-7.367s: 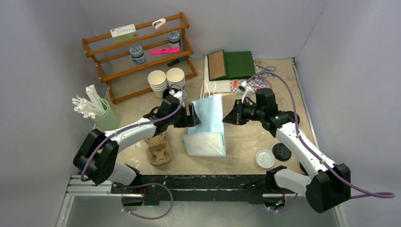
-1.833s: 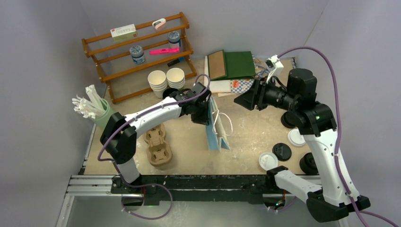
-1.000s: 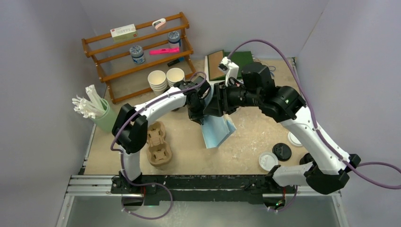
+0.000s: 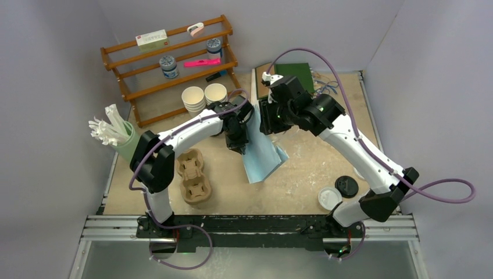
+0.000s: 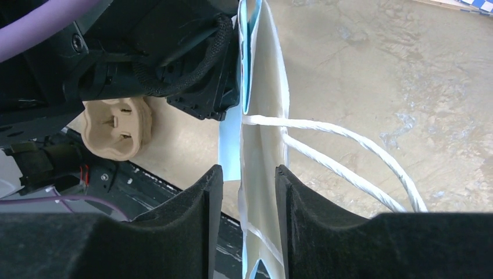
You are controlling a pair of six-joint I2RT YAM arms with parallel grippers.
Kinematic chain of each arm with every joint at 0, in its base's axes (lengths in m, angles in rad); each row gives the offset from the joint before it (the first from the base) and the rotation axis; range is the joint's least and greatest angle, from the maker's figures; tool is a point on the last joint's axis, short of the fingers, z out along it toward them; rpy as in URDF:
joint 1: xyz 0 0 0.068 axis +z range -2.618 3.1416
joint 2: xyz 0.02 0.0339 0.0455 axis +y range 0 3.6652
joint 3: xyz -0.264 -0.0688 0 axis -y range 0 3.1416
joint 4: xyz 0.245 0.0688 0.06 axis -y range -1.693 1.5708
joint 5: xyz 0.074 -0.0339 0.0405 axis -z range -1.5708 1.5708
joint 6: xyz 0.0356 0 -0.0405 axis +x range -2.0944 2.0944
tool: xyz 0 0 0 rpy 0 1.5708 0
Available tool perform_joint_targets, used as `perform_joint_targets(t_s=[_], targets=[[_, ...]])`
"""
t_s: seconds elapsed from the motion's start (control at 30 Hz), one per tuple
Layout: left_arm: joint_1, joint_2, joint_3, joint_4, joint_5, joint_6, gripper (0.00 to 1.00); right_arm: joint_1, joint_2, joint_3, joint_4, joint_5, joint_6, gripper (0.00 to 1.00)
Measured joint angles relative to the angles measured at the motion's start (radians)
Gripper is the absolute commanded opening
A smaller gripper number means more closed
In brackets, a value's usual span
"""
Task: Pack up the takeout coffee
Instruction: Open the takeout bag at the center of the board.
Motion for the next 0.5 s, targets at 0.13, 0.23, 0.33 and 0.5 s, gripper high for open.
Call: perform_joint_targets(t_s=[0.13, 0.23, 0.33, 0.5], targets=[[0.0, -0.003, -0.01, 0.005, 0.0, 0.014, 0.0, 0.0, 0.01, 0.0, 0.011, -0.001, -0.012, 0.28], [0.0, -0.006, -0.014, 0.01, 0.0, 0.022, 0.0, 0.0, 0.011, 0.0, 0.021, -0.014, -0.016, 0.2], [0.0, -0.012, -0.02, 0.022, 0.004, 0.028, 0.03, 0.0, 0.011, -0.001, 0.022, -0.037, -0.016, 0.06], [0.002, -0.055, -0.065, 0.065, 0.007, 0.042, 0.1, 0.0, 0.011, -0.001, 0.015, -0.016, -0.024, 0.0]])
